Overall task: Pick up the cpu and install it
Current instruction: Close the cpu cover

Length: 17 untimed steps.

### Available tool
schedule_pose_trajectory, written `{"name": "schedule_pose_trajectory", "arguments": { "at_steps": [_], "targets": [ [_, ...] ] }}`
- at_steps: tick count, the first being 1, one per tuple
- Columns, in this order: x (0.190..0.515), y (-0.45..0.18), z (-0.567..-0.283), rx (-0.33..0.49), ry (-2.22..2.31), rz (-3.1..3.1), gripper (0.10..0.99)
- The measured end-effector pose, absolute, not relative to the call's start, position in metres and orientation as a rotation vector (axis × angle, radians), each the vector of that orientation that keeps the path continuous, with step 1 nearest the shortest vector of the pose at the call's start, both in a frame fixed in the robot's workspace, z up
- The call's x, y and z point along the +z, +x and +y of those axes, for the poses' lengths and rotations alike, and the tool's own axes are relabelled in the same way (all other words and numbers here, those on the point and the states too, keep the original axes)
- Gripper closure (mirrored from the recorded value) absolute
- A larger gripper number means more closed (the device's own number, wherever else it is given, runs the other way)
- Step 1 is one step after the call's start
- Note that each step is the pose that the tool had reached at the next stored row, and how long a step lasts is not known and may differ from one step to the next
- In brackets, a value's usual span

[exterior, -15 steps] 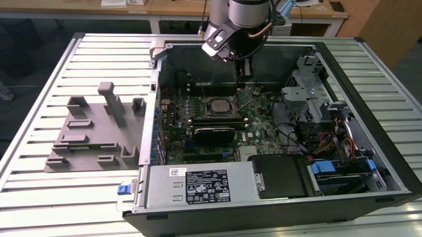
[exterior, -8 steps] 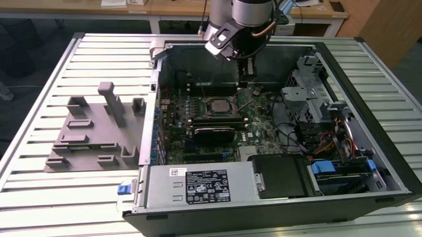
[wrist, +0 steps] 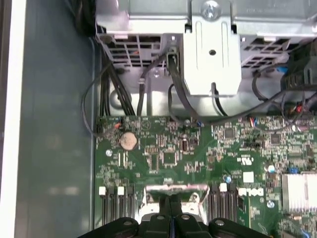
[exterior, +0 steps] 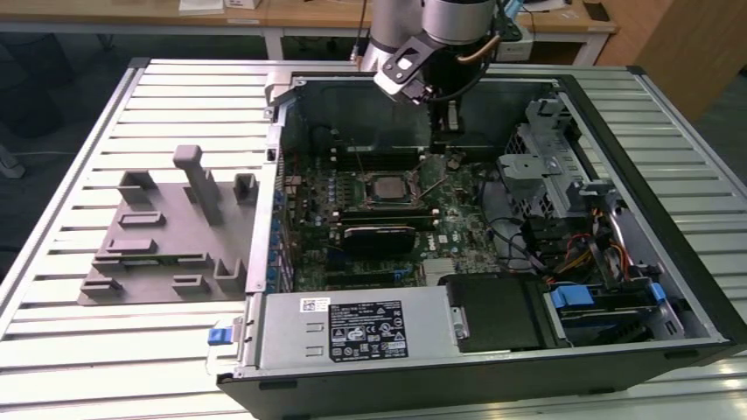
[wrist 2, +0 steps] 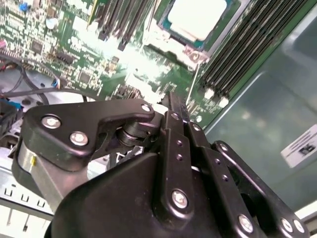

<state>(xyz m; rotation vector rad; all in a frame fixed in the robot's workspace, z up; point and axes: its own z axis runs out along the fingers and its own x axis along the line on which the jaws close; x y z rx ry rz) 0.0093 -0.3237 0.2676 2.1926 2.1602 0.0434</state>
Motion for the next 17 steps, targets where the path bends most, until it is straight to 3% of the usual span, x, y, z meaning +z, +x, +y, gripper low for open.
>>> {"name": "schedule_pose_trajectory", "arguments": {
  "at_steps": [17],
  "targets": [
    [0.267,0.041,-0.321,0.036,2.196,2.164,0.98]
  ]
}}
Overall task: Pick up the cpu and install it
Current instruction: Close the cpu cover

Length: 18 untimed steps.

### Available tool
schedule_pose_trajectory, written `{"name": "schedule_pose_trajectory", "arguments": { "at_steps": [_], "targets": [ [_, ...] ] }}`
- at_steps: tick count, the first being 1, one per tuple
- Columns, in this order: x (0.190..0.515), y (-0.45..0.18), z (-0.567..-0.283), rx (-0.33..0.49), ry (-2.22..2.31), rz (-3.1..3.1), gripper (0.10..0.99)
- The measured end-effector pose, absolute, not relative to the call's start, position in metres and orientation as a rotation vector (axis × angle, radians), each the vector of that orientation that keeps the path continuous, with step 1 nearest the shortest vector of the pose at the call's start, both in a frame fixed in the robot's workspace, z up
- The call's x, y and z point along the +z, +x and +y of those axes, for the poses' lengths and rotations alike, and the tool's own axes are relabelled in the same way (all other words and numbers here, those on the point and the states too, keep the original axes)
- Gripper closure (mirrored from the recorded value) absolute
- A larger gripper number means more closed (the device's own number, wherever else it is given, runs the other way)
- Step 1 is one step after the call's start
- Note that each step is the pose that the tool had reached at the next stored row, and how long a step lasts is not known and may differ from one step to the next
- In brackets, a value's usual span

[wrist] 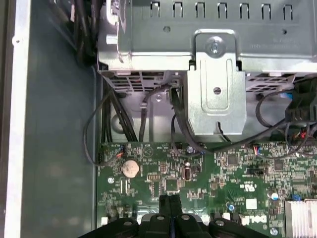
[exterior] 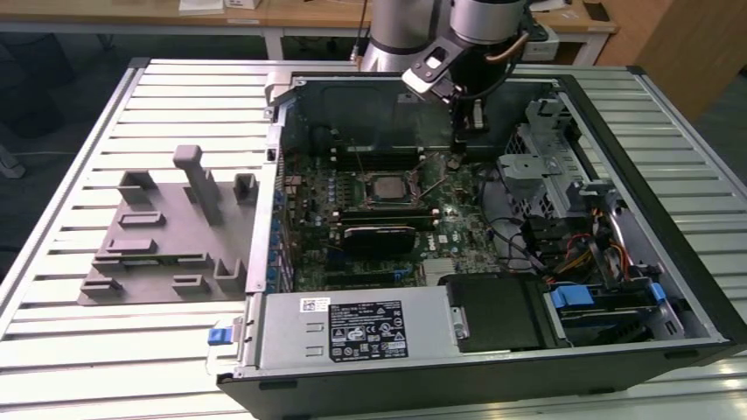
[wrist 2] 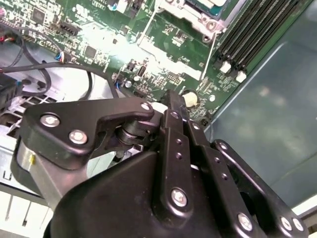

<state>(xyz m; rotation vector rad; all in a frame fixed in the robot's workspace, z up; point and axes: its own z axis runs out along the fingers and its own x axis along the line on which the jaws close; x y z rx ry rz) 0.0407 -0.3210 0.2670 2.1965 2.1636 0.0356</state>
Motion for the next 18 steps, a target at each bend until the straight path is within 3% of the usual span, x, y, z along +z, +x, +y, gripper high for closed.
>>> {"name": "schedule_pose_trajectory", "arguments": {
  "at_steps": [18],
  "targets": [
    [0.241,0.039,-0.327,0.036,2.196,2.163,0.98]
  ]
}}
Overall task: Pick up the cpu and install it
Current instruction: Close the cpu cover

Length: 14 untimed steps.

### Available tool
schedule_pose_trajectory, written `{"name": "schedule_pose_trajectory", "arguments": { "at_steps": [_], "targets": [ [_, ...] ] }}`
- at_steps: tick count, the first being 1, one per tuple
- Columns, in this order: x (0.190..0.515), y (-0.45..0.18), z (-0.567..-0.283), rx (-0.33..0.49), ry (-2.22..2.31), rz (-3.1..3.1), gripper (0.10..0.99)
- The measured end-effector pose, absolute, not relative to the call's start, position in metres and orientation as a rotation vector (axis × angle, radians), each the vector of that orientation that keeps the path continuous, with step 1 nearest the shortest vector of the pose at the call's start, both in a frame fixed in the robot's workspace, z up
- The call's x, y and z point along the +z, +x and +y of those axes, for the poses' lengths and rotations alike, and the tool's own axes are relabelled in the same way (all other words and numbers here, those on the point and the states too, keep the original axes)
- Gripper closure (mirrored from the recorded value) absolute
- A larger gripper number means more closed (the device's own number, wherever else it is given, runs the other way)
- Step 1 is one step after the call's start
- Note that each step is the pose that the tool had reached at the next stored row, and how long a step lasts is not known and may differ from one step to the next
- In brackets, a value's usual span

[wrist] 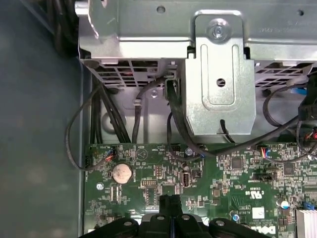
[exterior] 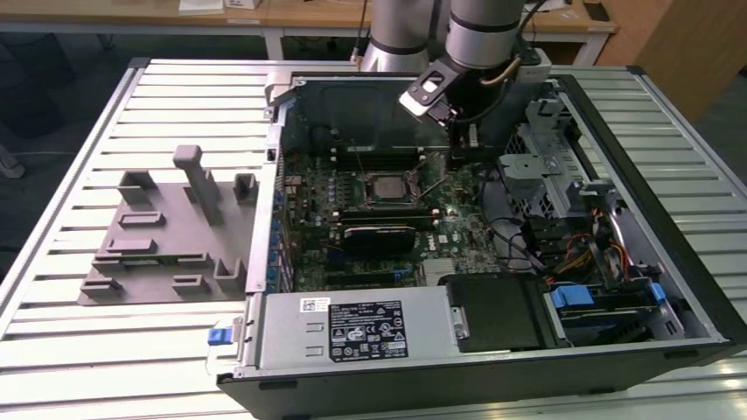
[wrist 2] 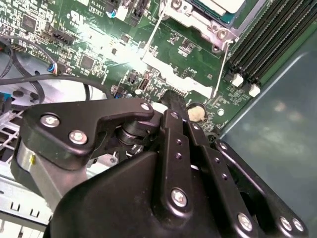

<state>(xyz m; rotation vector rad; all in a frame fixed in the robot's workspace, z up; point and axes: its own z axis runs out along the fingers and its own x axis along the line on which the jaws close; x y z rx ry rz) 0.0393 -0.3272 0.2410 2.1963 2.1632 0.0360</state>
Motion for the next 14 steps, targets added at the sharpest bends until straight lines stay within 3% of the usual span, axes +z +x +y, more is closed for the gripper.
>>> {"name": "schedule_pose_trajectory", "arguments": {
  "at_steps": [14],
  "targets": [
    [0.24,0.002,-0.327,0.062,2.185,2.151,0.98]
  ]
}}
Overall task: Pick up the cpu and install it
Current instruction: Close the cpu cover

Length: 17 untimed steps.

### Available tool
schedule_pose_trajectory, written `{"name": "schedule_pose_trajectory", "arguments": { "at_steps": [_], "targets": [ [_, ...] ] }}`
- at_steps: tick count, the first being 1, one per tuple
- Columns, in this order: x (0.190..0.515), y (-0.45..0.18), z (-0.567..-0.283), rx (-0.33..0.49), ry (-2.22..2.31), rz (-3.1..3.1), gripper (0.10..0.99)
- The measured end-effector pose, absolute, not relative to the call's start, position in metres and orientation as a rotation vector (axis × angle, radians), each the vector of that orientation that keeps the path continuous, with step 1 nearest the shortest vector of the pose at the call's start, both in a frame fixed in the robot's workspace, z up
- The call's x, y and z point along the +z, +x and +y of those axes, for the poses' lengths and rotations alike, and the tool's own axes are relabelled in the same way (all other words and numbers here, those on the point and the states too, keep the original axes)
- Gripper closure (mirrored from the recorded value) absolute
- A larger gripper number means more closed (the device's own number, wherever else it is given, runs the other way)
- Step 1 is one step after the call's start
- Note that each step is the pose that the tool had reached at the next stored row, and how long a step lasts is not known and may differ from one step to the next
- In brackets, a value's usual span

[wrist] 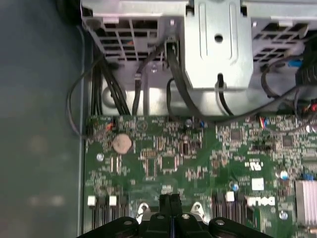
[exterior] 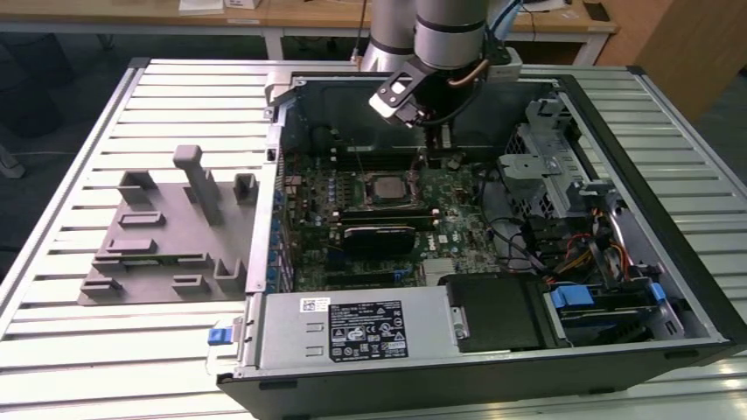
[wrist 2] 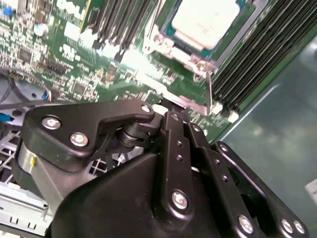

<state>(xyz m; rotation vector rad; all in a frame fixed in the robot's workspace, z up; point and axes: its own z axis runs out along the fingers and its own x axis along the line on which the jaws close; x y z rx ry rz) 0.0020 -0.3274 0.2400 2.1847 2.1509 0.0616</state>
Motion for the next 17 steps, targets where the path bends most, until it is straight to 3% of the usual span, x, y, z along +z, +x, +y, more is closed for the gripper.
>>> {"name": "schedule_pose_trajectory", "arguments": {
  "at_steps": [13,17],
  "targets": [
    [0.24,-0.012,-0.327,0.07,2.18,2.147,0.98],
    [0.238,-0.012,-0.327,0.021,2.196,2.164,0.98]
  ]
}}
